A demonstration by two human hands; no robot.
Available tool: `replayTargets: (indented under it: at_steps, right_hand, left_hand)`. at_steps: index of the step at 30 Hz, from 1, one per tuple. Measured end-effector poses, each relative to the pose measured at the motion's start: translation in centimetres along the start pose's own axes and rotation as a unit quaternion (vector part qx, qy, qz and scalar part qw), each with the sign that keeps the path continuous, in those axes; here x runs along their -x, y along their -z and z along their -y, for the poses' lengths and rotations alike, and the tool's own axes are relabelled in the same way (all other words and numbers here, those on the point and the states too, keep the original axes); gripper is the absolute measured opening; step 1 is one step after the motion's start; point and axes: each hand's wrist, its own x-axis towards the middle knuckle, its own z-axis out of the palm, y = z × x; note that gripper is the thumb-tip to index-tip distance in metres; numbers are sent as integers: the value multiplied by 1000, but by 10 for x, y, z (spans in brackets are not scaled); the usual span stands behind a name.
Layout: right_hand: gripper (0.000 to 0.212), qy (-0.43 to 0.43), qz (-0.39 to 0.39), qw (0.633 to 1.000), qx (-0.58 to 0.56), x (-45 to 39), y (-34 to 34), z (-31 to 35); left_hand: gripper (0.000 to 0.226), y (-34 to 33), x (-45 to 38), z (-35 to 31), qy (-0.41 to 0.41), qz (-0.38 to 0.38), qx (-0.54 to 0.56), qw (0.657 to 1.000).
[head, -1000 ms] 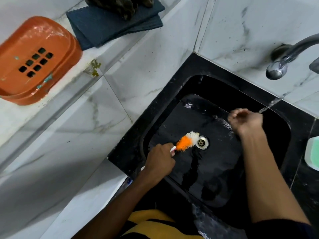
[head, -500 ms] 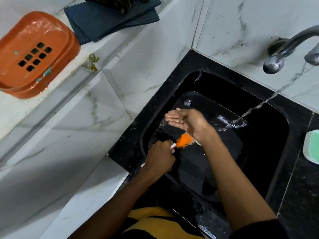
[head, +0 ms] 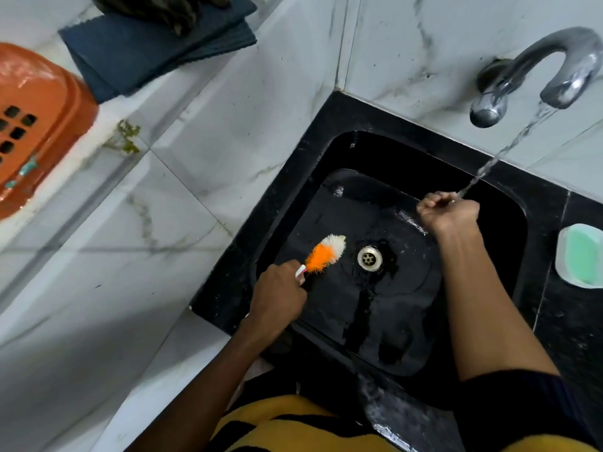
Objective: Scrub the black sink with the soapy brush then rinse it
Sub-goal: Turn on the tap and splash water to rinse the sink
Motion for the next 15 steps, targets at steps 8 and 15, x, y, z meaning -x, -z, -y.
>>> replayTargets:
  at_steps: [8,15]
  right_hand:
    - [35,2,121,945,303,0,-46,-81]
    - [37,-108,63,978,168,-6,-22,-86]
  left_hand:
    - [8,1,-6,7,22,-9,-10,1000]
    - [8,3,-7,7,35,5,-24,999]
